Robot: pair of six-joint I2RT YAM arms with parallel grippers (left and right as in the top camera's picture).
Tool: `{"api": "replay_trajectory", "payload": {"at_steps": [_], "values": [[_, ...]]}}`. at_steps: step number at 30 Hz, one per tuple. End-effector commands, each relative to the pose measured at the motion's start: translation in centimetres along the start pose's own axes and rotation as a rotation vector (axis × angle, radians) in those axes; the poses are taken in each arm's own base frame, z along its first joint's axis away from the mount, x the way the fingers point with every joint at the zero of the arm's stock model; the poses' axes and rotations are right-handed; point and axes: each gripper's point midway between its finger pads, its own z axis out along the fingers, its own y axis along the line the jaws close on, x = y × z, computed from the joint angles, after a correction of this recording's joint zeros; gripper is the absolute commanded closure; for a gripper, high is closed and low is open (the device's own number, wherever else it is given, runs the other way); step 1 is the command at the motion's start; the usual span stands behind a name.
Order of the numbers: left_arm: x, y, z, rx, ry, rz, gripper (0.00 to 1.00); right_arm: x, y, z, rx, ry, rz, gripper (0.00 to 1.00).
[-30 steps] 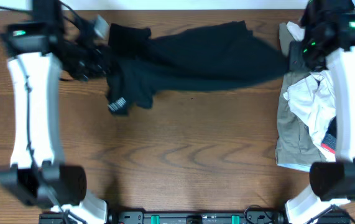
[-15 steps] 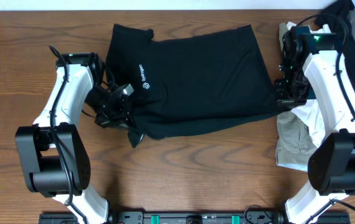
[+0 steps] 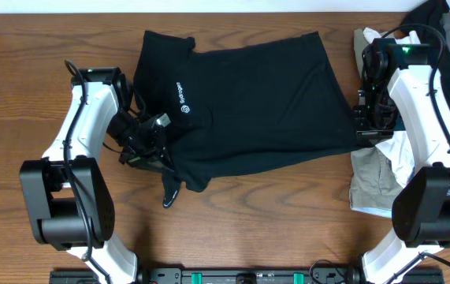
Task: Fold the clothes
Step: 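Lay the polo flat on the table and release the left gripper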
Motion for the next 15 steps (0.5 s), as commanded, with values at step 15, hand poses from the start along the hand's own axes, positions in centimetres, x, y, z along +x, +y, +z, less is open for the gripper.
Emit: {"api": "replay_trajectory", "payload": {"at_steps": [15], "values": [[-8.0, 7.7, -4.9, -0.322, -0.424, -0.205, 0.69, -0.3, -0.6, -0.2, 0.018, -0.027, 0.015, 0.99]]}}
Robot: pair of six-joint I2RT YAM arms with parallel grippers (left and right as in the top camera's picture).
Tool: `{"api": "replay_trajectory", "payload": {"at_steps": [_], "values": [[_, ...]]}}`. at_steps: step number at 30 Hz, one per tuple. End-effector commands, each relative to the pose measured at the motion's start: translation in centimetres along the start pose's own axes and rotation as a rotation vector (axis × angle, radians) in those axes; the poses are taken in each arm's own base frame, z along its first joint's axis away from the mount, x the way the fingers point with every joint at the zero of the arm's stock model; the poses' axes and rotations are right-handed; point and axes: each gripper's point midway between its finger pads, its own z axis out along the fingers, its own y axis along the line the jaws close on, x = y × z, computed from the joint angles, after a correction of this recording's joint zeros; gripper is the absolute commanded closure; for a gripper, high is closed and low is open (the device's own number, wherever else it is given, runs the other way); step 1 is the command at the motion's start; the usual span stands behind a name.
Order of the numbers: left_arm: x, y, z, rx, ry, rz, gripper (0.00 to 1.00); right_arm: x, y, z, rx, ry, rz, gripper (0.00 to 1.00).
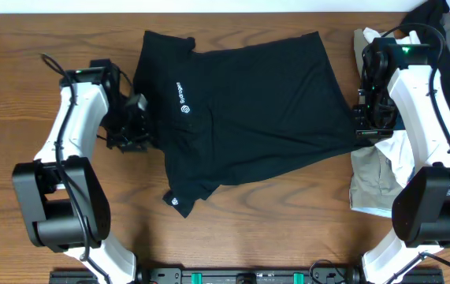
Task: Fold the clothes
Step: 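Lay the polo flat on the table and release the left gripper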
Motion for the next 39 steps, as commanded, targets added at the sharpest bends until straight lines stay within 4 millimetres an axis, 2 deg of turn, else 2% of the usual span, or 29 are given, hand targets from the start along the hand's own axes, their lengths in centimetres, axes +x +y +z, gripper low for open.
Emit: {"api": "replay_trajectory", "payload": {"at_steps": [1, 3, 8, 19, 23, 24, 26, 27, 31, 34, 37, 39], "values": [[-1.8, 2.9, -1.4, -0.15, -0.109, -0.088, 0.69, 0.1, -0.6, -0.2, 0.018, -0.013, 0.012, 0.99], [-2.6, 4.1, -1.7, -0.205, -0.152, -0.131, 0.59, 0.1, -0.6, -0.2, 0.018, -0.013, 0.012, 0.99], [-4.0, 4.4, -1.0, -0.195, -0.187, -0.132, 0.53, 0.1, -0.6, -0.2, 0.017, -0.012, 0.012, 0.99], [-6.8, 6.3, 3.9, -0.205, -0.153, -0.113, 0.52, 0.1, -0.6, -0.2, 0.014, -0.011, 0.012, 0.99], [-7.2, 6.6, 5.3, -0.196, -0.136, -0.098, 0.53, 0.1, -0.6, -0.2, 0.014, -0.012, 0.012, 0.99], [-7.2, 6.6, 5.5, -0.19, -0.129, -0.098, 0.57, 0.1, -0.6, -0.2, 0.014, -0.012, 0.012, 0.99], [-7.1, 6.4, 5.8, -0.175, -0.121, -0.095, 0.86, 0.1, -0.6, -0.2, 0.014, -0.013, 0.012, 0.99], [-7.1, 6.3, 5.8, -0.172, -0.12, -0.095, 0.94, 0.1, -0.6, -0.2, 0.014, -0.013, 0.012, 0.99], [-7.3, 6.3, 5.5, -0.17, -0.132, -0.095, 0.94, 0.1, -0.6, -0.2, 0.014, -0.013, 0.012, 0.99], [-8.0, 6.2, 4.2, -0.167, -0.166, -0.098, 0.94, 0.0, -0.6, -0.2, 0.014, -0.016, 0.013, 0.99], [-9.1, 6.4, 1.7, -0.161, -0.235, -0.105, 0.94, 0.0, -0.6, -0.2, 0.014, -0.017, 0.012, 0.99], [-10.3, 6.7, -0.8, -0.157, -0.316, -0.113, 0.94, 0.0, -0.6, -0.2, 0.014, -0.017, 0.012, 0.99]]}}
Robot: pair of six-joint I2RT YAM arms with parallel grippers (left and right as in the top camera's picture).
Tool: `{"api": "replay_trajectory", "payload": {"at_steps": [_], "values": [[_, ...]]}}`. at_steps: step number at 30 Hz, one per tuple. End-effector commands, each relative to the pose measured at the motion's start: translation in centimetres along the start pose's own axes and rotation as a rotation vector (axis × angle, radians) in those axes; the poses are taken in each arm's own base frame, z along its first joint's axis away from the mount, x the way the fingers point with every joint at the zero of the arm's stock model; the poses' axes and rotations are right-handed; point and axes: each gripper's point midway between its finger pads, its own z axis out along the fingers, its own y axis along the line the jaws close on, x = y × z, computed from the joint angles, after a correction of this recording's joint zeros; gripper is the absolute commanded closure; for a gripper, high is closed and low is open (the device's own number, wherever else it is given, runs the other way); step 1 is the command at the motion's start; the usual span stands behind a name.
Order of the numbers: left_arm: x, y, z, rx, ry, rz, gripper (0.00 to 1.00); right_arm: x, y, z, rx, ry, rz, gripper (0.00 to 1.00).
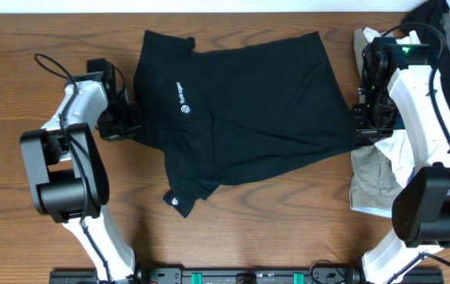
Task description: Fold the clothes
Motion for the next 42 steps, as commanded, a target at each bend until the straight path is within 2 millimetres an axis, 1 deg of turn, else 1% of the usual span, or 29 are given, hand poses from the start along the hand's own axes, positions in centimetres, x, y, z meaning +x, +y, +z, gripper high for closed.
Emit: {"api": "replay_trajectory", "payload": {"at_steps": [1, 3, 5, 8, 9, 10, 11, 12, 14, 16, 21, 22, 23, 24, 28, 32, 36, 38, 42], "values": [[-4.0, 0.8, -5.7, 0.02, -0.194, -0.013, 0.94, 0.1, -0.5, -0.2, 0.012, -0.009, 0.011, 0.99], [-6.0, 1.8, -8.4, 0.02, -0.299, -0.033, 0.94, 0.1, -0.6, -0.2, 0.012, -0.01, 0.011, 0.99], [-7.7, 3.3, -10.8, -0.011, -0.396, -0.06, 0.94, 0.1, -0.5, -0.2, 0.012, -0.012, 0.012, 0.99], [-9.0, 4.9, -13.1, -0.023, -0.486, -0.092, 0.93, 0.1, -0.5, -0.2, 0.012, -0.012, 0.012, 0.99], [-9.2, 5.2, -13.5, -0.022, -0.499, -0.103, 0.85, 0.1, -0.5, -0.2, 0.012, -0.012, 0.012, 0.99], [-9.1, 5.3, -13.5, -0.016, -0.5, -0.108, 0.65, 0.1, -0.5, -0.2, 0.012, -0.012, 0.012, 0.99], [-8.9, 5.3, -13.4, -0.006, -0.489, -0.11, 0.48, 0.1, -0.5, -0.2, 0.011, -0.012, 0.012, 0.99], [-8.6, 5.1, -13.2, 0.001, -0.472, -0.11, 0.39, 0.1, -0.5, -0.2, 0.011, -0.012, 0.012, 0.99], [-7.5, 5.0, -12.6, 0.0, -0.42, -0.112, 0.38, 0.1, -0.5, -0.2, 0.011, -0.012, 0.012, 0.99], [-5.8, 4.8, -11.9, -0.005, -0.35, -0.113, 0.38, 0.1, -0.5, -0.2, 0.011, -0.013, 0.012, 0.99], [-1.1, 4.4, -10.2, -0.018, -0.154, -0.144, 0.39, 0.1, -0.5, -0.2, 0.011, -0.012, 0.012, 0.99], [-0.2, 4.2, -9.7, -0.018, -0.118, -0.155, 0.41, 0.1, -0.5, -0.2, 0.01, -0.012, 0.012, 0.99], [0.7, 3.9, -9.2, -0.01, -0.081, -0.157, 0.45, 0.1, -0.5, -0.2, 0.007, -0.012, 0.011, 0.99], [1.5, 3.4, -8.8, 0.008, -0.047, -0.156, 0.48, 0.1, -0.4, -0.2, 0.005, -0.012, 0.011, 0.99], [5.0, 0.0, -7.0, 0.122, 0.087, -0.124, 0.5, 0.1, -0.4, -0.2, 0.005, -0.012, 0.011, 0.99], [8.2, -1.8, -4.9, 0.102, 0.187, -0.063, 0.5, 0.1, -0.4, -0.2, 0.004, -0.012, 0.011, 0.99], [10.6, -3.8, -3.1, 0.085, 0.238, 0.019, 0.51, 0.0, -0.4, -0.2, 0.004, -0.016, 0.012, 0.99], [11.8, -4.6, -2.1, 0.075, 0.261, 0.043, 0.52, 0.0, -0.4, -0.2, 0.004, -0.016, 0.012, 0.99], [14.2, -5.4, 0.0, 0.076, 0.3, 0.039, 0.52, 0.0, -0.4, -0.2, 0.004, -0.015, 0.011, 0.99]]}}
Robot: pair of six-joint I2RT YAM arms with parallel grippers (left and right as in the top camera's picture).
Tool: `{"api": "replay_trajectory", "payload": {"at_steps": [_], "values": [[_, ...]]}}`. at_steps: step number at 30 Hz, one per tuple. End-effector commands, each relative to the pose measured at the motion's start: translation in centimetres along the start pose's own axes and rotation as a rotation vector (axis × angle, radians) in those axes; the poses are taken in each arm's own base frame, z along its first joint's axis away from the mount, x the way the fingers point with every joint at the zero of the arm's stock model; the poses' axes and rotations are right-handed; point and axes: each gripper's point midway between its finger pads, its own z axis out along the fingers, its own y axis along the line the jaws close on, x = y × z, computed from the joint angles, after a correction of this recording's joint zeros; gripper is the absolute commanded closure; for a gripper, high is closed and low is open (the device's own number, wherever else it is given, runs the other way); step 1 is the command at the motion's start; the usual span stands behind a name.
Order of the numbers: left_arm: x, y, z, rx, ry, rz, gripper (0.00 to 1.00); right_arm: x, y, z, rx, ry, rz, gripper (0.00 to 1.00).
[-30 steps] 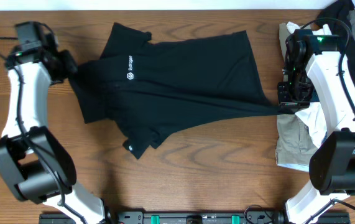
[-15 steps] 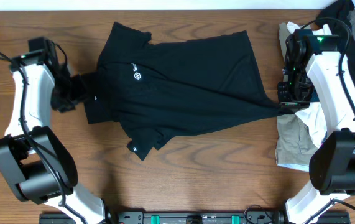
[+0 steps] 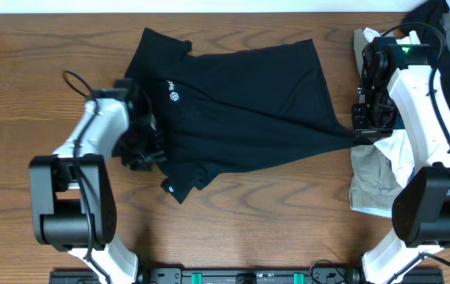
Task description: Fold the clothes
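A black polo shirt [image 3: 240, 95] with a small white logo lies spread across the middle of the wooden table [image 3: 20, 47], collar to the left. My left gripper [image 3: 147, 148] sits at its left edge near the lower sleeve, apparently shut on the fabric. My right gripper [image 3: 362, 126] is shut on the shirt's right hem corner, which is drawn out to a point. The lower edge runs taut between the two grippers. A folded sleeve tip [image 3: 173, 188] pokes out at the lower left.
Beige and white clothes [image 3: 374, 177] are piled under my right arm at the table's right side. Darker garments [image 3: 449, 31] lie in the far right corner. A black rail [image 3: 240, 276] runs along the front edge.
My left gripper has moved from the shirt's upper left edge down and right to the lower sleeve. The shirt's left side has shifted and its lower edge is now drawn taut. The right arm is unchanged.
My left gripper was first on the lower left sleeve, bunched by the shirt. Then the sleeve lay spread out and the gripper was off to the left. Later it was at the shirt's left edge higher up; now it is low again with the shirt tightened. The right gripper stayed at the hem.
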Motion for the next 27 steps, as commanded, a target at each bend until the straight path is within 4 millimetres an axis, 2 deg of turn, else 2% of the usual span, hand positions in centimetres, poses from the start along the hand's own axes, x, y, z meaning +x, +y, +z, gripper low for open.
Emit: {"api": "replay_trajectory", "payload": {"at_steps": [1, 4, 7, 8, 11, 13, 16, 22, 27], "values": [[1.8, -0.6, 2.3, 0.032, 0.056, -0.027, 0.52, 0.1, -0.5, -0.3, 0.008, -0.011, 0.011, 0.99], [2.6, -1.9, 3.6, 0.114, 0.074, -0.016, 0.52, 0.1, -0.5, -0.3, 0.008, -0.012, 0.011, 0.99], [2.7, -1.7, 4.4, 0.113, 0.065, -0.009, 0.53, 0.1, -0.5, -0.3, 0.008, -0.012, 0.011, 0.99], [2.6, -1.7, 4.4, 0.114, 0.062, -0.008, 0.59, 0.1, -0.5, -0.3, 0.008, -0.012, 0.011, 0.99], [2.6, -1.8, 4.3, 0.121, 0.06, -0.007, 0.91, 0.1, -0.5, -0.3, 0.008, -0.011, 0.01, 0.99], [3.0, -2.2, 3.7, 0.137, 0.072, -0.01, 0.94, 0.1, -0.5, -0.3, 0.008, -0.011, 0.01, 0.99], [3.7, -2.5, 1.5, 0.137, 0.065, 0.029, 0.94, 0.2, -0.4, -0.3, 0.007, -0.007, 0.01, 0.99], [4.8, -2.0, -5.0, 0.165, -0.1, 0.032, 0.94, 0.8, 0.1, -0.3, -0.027, 0.018, 0.005, 0.99], [5.8, -1.2, -8.4, 0.156, -0.234, 0.032, 0.94, 0.9, 0.6, -0.3, -0.054, 0.022, 0.005, 0.99]]}}
